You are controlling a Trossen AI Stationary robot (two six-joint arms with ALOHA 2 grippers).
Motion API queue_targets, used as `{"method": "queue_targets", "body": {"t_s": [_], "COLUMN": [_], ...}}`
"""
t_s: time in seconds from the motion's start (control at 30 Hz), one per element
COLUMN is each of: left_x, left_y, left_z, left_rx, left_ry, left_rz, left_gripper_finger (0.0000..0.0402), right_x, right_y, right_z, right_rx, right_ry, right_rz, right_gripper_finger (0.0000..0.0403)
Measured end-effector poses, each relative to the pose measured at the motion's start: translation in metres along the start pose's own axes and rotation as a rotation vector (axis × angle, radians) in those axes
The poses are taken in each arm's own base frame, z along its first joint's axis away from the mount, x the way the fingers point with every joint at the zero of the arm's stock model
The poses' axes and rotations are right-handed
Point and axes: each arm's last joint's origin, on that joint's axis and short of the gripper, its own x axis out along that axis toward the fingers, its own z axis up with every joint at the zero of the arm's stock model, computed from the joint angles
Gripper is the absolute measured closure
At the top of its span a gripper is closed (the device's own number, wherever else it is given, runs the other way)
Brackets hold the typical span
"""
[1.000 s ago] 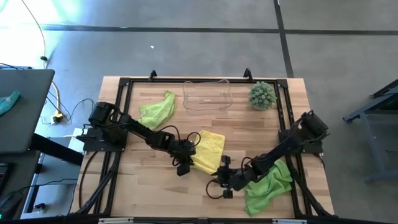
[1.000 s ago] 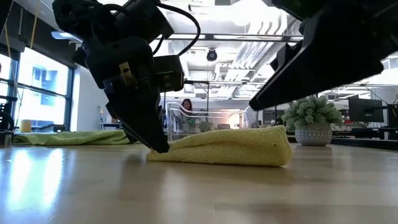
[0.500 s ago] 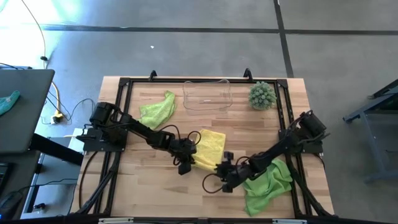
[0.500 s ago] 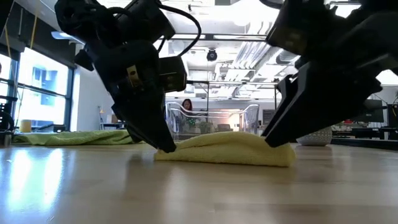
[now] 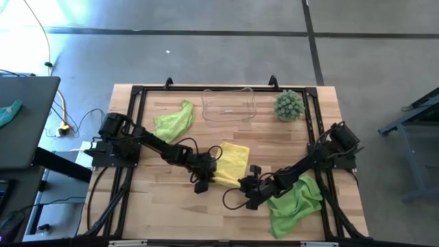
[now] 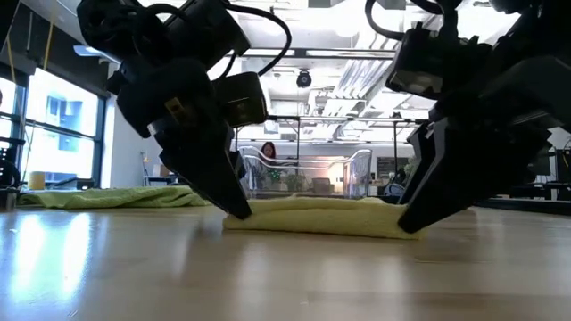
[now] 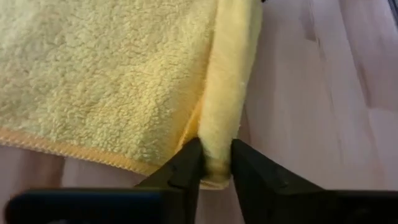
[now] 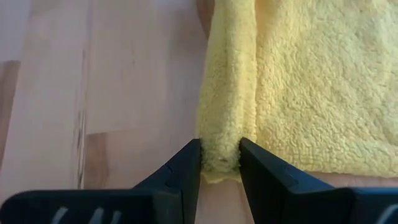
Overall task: Roll microfiber towels into tight, uniform cylinder then place into a basket
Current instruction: Roll the yellow microfiber towel
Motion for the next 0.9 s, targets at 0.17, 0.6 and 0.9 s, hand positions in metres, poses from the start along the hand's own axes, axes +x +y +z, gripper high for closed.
{"method": "queue_targets", "body": {"t_s": [0.17, 0.6, 0.9], "left_x": [-0.013, -0.030, -0.016], "left_y": [-0.003, -0.045, -0.067], "left_z": [0.005, 0.006, -0.003], "left_rx": [0.156, 0.770, 1.051], "left_ry": [-0.015, -0.086, -0.136], "left_rz": [0.006, -0.005, 0.266], "left_gripper_finger": [0.0273, 0.0256, 0.0256], "right_x": [0.000, 0.000, 0.000], "right_y": [0.000, 0.000, 0.000], "right_z": [-0.001, -0.001, -0.001], "right_rx": [0.020, 0.049, 0.050], "right_ry": [0.017, 0.023, 0.021], "right_rz": [0.013, 0.015, 0.017], "right_gripper_finger": [0.0299, 0.0299, 0.0299]}}
